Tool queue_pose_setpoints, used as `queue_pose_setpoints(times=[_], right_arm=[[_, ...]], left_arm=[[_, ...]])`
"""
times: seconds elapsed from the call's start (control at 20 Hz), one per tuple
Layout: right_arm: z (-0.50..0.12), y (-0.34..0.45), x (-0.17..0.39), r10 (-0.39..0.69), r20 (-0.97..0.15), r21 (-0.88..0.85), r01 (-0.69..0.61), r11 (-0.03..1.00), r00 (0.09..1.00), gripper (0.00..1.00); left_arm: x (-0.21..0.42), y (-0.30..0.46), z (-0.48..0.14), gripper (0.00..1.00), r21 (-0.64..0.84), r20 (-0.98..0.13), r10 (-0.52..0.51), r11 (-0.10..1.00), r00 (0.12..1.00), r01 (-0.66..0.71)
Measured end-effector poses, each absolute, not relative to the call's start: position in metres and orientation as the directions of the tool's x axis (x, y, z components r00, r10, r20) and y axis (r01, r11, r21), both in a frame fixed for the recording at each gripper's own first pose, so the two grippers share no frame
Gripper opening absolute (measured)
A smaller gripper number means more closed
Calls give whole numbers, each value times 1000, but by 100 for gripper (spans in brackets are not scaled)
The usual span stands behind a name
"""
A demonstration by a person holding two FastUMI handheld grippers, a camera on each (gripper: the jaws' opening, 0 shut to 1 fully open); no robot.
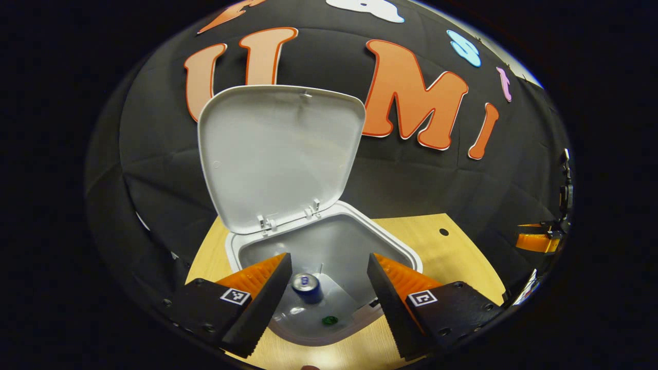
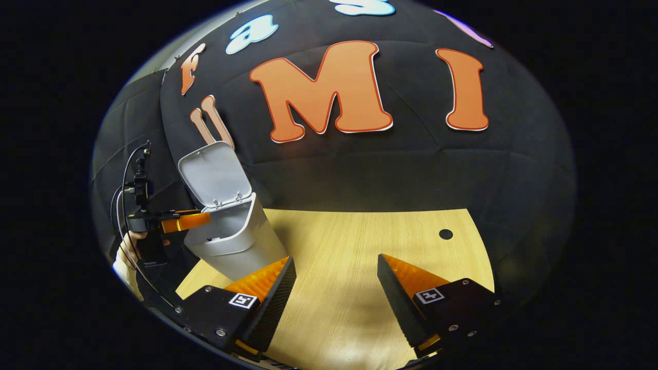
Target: Press the lid of the desktop garbage bin to open it, pick up the crumpled paper on the desktop and throw it into the bin, then pick up the pop can on the desktop and drop it into the bin, and finally close the garbage bin lid.
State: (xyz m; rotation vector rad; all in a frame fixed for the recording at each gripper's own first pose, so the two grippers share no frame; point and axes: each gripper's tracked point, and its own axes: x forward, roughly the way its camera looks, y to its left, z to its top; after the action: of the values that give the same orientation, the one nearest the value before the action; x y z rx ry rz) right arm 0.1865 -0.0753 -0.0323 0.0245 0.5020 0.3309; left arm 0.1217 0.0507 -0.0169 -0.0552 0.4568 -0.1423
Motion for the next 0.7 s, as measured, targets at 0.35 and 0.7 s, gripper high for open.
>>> queue_pose_setpoints(times=[0.35,0.7], right_arm=[[-36,-70,173,325,-474,106,-314,944,818,96],[-27,-64,166,340,-457,119,-322,939,822,96]], left_arm=[[113,68,3,97,-52,-374,-78,997,924,63],[113,77,101,95,-28,-168,-84,996,982,80]])
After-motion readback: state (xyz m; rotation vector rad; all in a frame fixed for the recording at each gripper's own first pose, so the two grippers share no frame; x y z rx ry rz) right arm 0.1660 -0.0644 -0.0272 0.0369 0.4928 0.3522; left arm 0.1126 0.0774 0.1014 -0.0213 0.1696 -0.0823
